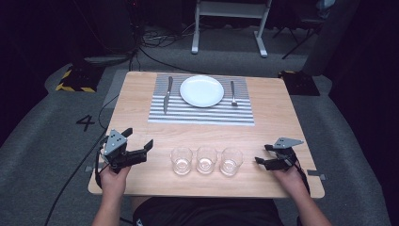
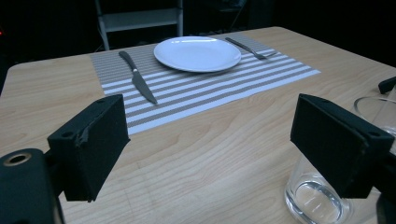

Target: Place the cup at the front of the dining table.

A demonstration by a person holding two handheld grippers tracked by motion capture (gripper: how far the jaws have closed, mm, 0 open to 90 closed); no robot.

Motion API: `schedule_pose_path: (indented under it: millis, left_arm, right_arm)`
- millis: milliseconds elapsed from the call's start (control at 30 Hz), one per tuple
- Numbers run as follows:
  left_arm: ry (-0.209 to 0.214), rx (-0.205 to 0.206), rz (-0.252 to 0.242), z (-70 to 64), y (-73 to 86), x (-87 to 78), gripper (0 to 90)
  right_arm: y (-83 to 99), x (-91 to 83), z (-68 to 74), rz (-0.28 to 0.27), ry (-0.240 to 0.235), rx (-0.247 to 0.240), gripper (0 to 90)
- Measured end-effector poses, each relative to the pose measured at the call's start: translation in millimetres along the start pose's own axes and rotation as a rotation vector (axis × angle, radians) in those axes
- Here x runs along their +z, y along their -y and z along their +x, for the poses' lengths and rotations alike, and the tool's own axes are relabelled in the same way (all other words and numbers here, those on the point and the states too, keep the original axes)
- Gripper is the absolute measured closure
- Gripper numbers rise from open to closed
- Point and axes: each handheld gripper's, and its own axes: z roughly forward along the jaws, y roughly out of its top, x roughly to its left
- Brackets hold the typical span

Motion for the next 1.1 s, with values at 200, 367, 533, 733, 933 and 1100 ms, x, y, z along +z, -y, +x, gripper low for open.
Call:
schedule_pose_path:
  millis: [200,367,533,733,933,1100]
  left_arm:
    - [-0.006,-0.009,-0.012,-5.9,-2.6,2.0,11.4]
    - [-0.022,-0.03,-0.03,-10.5,-3.7,6.9,11.1]
    - [-0.002,-0.015,-0.039,-17.1,-7.4,10.6,11.0]
    - [0.065,0.032,-0.02,-32.0,-12.0,20.1,11.0]
    - [0.139,-0.007,-0.029,-44.4,-19.1,28.9,11.4]
    - [0.153,0.036,-0.02,-57.0,-20.8,36.7,11.3]
  right_arm:
    - [0.0,-0.1,0.1,0.001,0.0,-0.002,24.5]
    - [0.0,-0.2,0.1,0.0,-0.001,-0.003,24.8]
    - [0.0,-0.3,0.1,0.0,-0.001,-0.004,24.9]
    - [0.1,-0.2,0.2,-0.001,0.006,-0.001,24.9]
    - [0.1,-0.5,0.7,0.0,0.011,0.002,24.9]
    - [0.1,-0.5,0.7,0.0,0.011,0.002,24.9]
